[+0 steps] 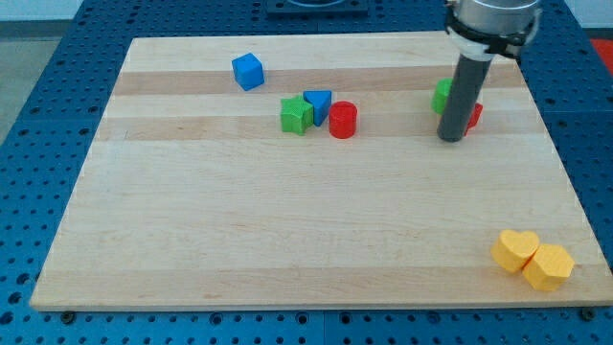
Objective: Move the red circle to the bottom of the red star
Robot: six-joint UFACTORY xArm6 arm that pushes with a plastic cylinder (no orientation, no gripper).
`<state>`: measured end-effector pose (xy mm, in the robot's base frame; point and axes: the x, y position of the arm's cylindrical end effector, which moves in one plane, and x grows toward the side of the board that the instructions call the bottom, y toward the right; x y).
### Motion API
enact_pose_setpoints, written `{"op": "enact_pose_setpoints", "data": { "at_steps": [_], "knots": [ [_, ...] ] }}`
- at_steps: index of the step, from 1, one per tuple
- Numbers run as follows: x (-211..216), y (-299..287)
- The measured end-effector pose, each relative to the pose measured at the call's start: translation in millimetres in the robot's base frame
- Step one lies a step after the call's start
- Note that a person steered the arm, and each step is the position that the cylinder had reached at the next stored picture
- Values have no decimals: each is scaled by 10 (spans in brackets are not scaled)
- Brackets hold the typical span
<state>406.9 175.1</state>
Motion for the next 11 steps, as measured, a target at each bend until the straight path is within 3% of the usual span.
{"op": "enact_pose_setpoints", "data": {
  "at_steps": [1,2,4,6,8,11],
  "knots": [
    [45,-34],
    [202,-425],
    [236,-1590],
    [-216,-1657],
    [-272,-1636],
    [-701,-1613]
  ]
}}
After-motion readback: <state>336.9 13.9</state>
